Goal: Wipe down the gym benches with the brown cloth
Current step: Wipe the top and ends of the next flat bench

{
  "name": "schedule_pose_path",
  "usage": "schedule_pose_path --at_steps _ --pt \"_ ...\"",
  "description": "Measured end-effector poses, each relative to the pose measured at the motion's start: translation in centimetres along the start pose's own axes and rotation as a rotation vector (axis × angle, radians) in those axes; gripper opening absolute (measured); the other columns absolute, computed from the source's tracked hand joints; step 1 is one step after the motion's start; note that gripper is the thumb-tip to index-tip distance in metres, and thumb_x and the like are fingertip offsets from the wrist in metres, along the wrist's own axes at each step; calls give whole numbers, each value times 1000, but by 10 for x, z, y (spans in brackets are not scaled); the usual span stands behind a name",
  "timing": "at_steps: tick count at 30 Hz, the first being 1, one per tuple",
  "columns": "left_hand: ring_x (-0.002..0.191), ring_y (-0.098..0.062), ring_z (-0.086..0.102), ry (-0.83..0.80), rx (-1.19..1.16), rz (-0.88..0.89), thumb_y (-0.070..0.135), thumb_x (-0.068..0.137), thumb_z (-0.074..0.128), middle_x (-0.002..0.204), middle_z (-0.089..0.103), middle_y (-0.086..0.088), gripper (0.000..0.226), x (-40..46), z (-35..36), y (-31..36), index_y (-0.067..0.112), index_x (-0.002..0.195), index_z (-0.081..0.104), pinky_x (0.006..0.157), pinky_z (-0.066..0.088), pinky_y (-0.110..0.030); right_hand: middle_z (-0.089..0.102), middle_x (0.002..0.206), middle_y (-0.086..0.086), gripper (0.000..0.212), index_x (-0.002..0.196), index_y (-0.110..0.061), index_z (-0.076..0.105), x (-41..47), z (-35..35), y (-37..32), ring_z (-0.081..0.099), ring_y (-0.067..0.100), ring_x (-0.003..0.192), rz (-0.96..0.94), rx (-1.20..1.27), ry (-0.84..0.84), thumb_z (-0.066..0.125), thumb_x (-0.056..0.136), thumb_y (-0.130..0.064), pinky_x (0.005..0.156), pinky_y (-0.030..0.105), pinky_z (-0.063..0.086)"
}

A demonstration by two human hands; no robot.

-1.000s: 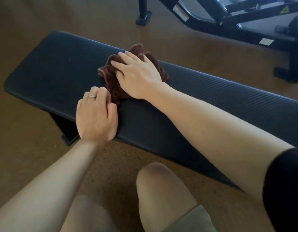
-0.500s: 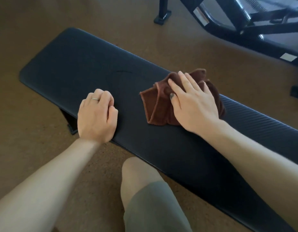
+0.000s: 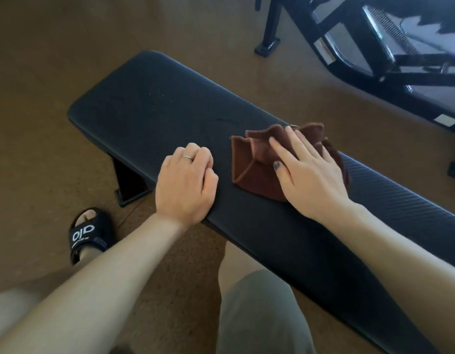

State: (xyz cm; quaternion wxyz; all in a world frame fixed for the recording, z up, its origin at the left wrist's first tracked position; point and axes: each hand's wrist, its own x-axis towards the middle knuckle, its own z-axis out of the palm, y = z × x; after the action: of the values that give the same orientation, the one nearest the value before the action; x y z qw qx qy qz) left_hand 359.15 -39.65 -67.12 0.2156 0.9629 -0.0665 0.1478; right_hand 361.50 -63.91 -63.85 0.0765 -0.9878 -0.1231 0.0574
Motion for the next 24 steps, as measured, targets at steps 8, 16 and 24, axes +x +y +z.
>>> schedule_pose_path --at_steps 8,16,24 --pt "84 -24 50 147 -19 -17 23 100 40 94 54 -5 17 26 -33 -47 12 92 52 75 42 -45 17 174 3 53 163 -30 30 103 2 -43 12 20 160 62 4 58 24 112 -42 128 48 13" --pt "141 -31 31 74 22 -431 30 100 37 144 39 -6 34 36 -39 -120 17 128 50 118 17 -51 11 175 6 56 165 -28 25 171 10 -109 9 23 161 -53 -2 40 25 111 -41 128 51 12" --pt "139 -33 29 103 35 -421 28 94 35 142 38 -9 38 34 -27 -120 13 127 46 115 17 -53 17 173 -4 59 162 -34 31 33 20 -107 9 19 161 -392 -7 -45 16 107 -50 130 45 4"
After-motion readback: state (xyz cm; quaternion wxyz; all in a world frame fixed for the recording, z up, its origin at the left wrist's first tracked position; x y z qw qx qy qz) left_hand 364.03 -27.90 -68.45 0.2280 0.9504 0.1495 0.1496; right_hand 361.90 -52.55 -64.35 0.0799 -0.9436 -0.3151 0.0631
